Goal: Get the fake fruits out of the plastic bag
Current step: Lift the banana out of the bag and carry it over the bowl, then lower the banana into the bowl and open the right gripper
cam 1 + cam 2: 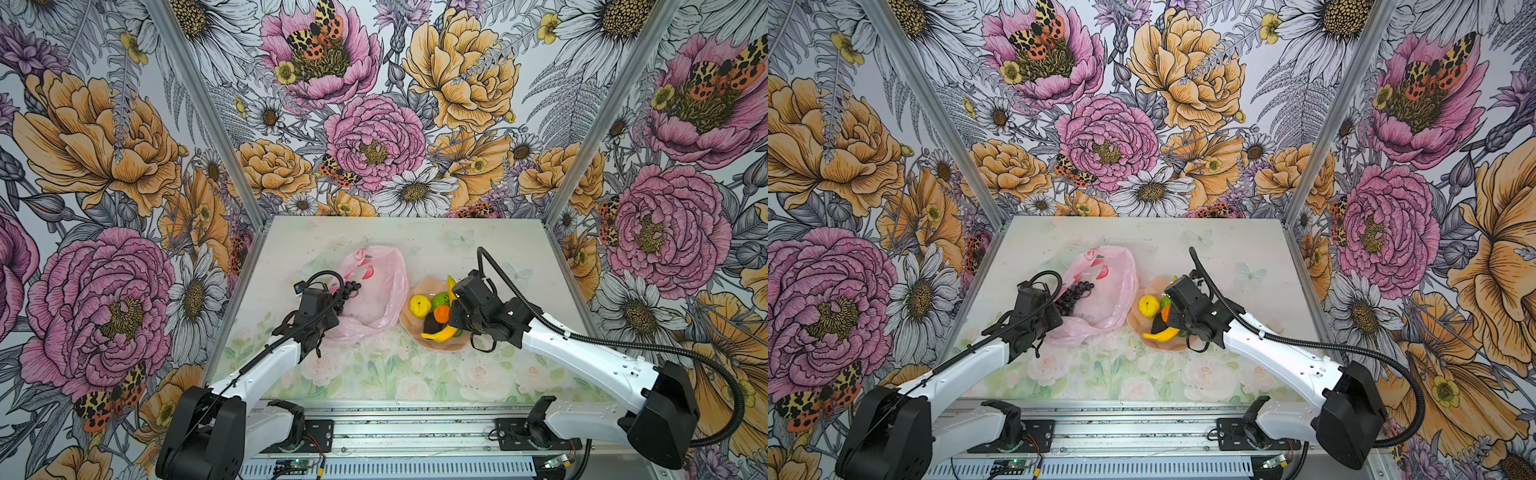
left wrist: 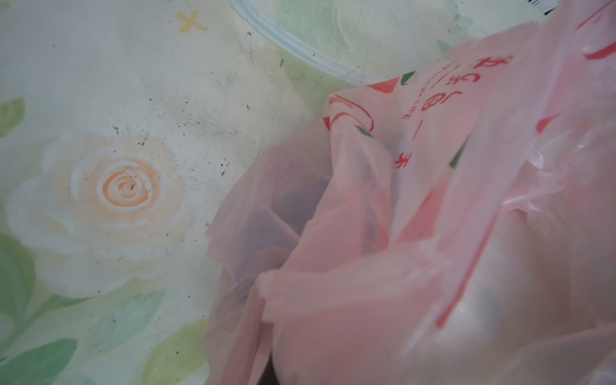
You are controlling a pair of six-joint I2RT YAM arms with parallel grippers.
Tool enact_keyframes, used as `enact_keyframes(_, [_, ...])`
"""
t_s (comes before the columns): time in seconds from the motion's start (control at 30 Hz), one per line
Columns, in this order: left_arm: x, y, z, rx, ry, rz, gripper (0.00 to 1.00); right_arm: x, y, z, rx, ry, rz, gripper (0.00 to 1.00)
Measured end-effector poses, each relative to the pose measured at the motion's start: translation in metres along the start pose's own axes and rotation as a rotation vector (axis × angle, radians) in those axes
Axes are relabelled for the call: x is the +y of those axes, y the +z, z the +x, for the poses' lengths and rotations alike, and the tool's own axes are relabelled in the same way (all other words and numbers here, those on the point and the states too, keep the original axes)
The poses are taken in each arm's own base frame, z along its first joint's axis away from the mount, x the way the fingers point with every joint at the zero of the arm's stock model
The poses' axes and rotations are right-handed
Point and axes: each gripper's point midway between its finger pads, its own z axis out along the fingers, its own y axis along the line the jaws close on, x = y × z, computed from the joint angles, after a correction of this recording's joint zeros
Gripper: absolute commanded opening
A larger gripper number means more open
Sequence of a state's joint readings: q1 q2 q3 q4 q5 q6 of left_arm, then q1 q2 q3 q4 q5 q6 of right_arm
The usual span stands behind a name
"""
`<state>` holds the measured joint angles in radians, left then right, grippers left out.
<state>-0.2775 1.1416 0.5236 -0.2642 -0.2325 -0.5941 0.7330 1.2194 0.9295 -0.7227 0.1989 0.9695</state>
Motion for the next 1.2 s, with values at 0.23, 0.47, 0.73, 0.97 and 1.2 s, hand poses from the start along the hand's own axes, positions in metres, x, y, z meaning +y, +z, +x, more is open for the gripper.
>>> enact_keyframes(0.23, [0.0,0.0,-0.002,-0.005,-0.001,0.007,0.0,-0.022,-0.004,0.024,0.007,0.178,0.012,0.25])
enact_keyframes(0.47, [-0.006,0.001,-0.004,0.006,0.0,0.05,0.0,-0.016,-0.005,0.039,0.03,0.314,0.0,0.25])
enact_keyframes(0.73, [-0.013,0.0,0.002,0.018,0.025,0.082,0.0,-0.018,0.003,0.05,0.056,0.435,0.037,0.25])
enact_keyframes(0.97, [-0.032,-0.007,0.012,0.017,0.105,0.125,0.0,-0.023,0.015,0.058,0.077,0.478,0.095,0.26])
enact_keyframes(1.2, [-0.031,-0.007,0.01,-0.001,0.122,0.106,0.0,-0.026,0.018,0.058,0.077,0.509,0.113,0.29])
